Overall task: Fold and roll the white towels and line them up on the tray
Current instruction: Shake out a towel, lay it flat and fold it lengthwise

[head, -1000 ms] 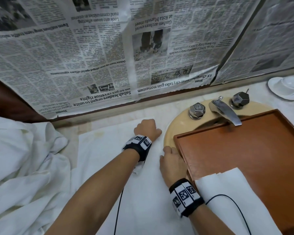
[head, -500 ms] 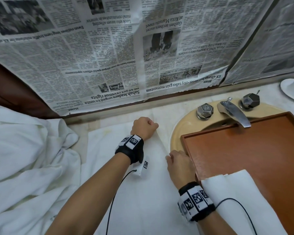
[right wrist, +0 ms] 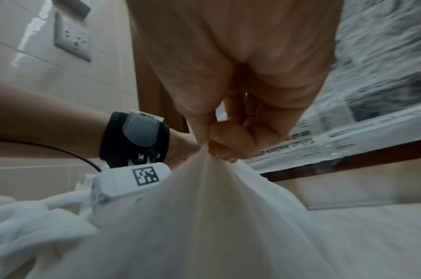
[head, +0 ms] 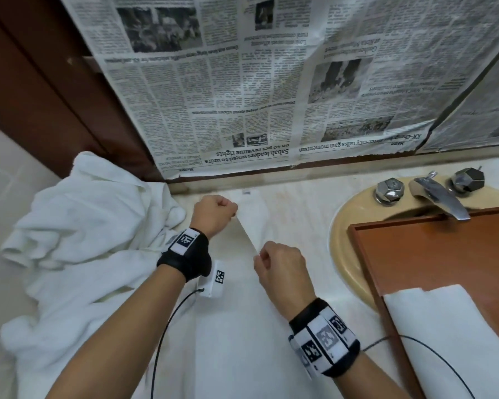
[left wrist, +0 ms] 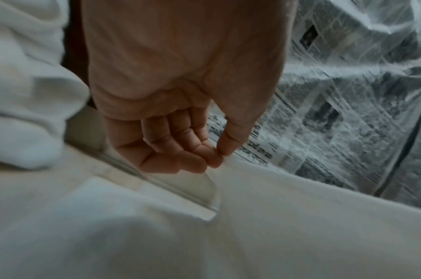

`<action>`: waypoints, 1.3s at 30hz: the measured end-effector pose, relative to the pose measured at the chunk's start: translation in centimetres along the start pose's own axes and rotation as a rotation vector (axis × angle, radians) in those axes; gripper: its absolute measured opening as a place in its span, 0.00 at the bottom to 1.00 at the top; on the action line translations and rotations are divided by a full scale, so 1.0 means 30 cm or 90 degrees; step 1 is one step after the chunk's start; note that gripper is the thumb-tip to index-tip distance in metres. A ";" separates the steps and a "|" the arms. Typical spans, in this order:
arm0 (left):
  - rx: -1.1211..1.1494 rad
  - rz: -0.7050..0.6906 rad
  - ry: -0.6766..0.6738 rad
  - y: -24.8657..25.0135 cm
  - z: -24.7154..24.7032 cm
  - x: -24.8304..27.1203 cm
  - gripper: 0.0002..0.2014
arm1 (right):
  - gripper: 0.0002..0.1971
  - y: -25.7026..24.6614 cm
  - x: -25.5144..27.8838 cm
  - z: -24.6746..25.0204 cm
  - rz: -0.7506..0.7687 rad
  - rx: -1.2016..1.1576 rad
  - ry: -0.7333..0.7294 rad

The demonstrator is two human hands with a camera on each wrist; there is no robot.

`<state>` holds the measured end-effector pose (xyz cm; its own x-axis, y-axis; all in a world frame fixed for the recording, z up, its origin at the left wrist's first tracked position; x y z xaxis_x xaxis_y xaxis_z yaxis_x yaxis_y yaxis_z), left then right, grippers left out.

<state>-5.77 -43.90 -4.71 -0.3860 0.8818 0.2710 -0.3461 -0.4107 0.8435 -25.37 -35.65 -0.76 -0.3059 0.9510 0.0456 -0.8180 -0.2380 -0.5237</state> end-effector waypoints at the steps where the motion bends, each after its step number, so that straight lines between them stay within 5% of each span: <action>1: -0.011 0.000 0.014 -0.025 0.046 -0.009 0.09 | 0.11 -0.046 -0.013 -0.031 0.011 0.008 -0.010; 5: -0.128 0.008 0.060 -0.136 0.174 -0.046 0.09 | 0.08 -0.179 -0.060 -0.223 0.013 0.061 -0.109; 11: -0.297 0.009 -0.007 -0.280 0.149 -0.069 0.08 | 0.09 -0.195 -0.040 -0.461 -0.027 0.025 -0.255; 17: -0.348 -0.022 0.035 -0.299 0.153 -0.076 0.11 | 0.12 -0.096 -0.016 -0.369 0.031 -0.010 -0.132; 21: -0.313 -0.040 0.017 -0.305 0.102 -0.058 0.15 | 0.23 0.032 -0.030 -0.340 0.044 0.145 -0.189; 26: -0.306 -0.051 -0.006 -0.276 0.028 -0.061 0.14 | 0.24 0.112 -0.020 -0.328 0.053 0.227 -0.219; 39: -0.191 -0.103 0.011 -0.077 -0.218 -0.099 0.12 | 0.27 0.428 -0.095 -0.128 -0.010 0.087 -0.230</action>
<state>-9.42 -47.09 -10.51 -0.3189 0.9383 0.1341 -0.6395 -0.3174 0.7002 -33.13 -40.65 -10.86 -0.4251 0.8293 0.3628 -0.8739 -0.2715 -0.4033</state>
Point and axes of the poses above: each hand's wrist, its own x-axis away from the middle knuckle, its own z-axis out of the back of the hand, y = z × x, the point moved 5 cm from there along -x, towards the middle knuckle, and after that the axes turned 6 degrees about x, right-handed, at the moved point
